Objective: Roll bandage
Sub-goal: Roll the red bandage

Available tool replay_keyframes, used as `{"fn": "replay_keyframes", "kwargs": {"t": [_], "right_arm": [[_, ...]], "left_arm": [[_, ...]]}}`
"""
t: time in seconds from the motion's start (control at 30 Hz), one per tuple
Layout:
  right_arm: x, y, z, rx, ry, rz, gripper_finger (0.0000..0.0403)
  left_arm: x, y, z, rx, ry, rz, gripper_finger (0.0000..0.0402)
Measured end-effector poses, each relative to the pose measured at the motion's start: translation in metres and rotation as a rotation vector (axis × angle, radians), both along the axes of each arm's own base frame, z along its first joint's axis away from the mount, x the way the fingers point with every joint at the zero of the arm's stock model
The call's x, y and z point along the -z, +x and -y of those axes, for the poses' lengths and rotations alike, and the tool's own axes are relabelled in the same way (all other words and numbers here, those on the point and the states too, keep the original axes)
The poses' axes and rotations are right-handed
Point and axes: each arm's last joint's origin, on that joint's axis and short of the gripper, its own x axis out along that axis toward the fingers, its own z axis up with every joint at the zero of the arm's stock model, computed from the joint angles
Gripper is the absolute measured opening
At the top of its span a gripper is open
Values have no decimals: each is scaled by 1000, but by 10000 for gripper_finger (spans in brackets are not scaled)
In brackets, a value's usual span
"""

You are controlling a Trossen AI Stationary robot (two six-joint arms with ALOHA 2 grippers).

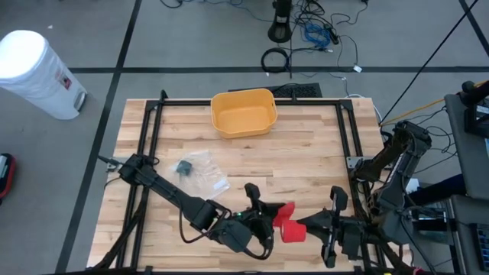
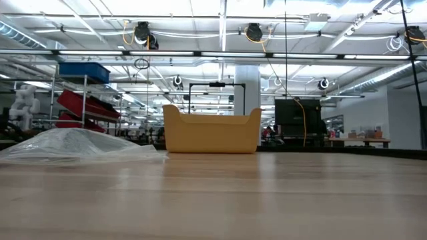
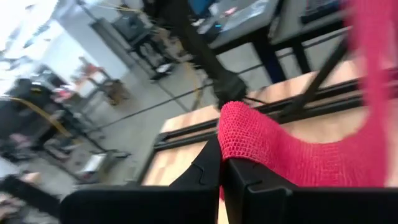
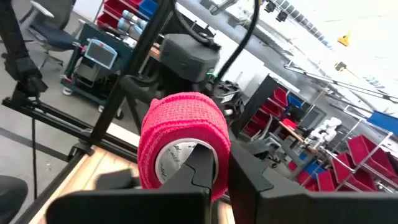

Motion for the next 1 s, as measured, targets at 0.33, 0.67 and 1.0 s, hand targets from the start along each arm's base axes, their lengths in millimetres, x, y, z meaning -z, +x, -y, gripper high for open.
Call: {"fn": "replay_keyframes", "kwargs": {"t": [0.33, 0.67, 1.0], "right_arm": [[-2, 9, 8, 39, -31, 11, 19], [-2, 7, 6, 22, -6, 15, 19], [0, 7, 4, -11, 27, 9, 19]], "left_arm": [[17, 5, -1, 39, -61, -69, 2], [23, 10, -16, -64, -7, -103, 2], [17, 8, -22, -130, 65, -101, 2]]}}
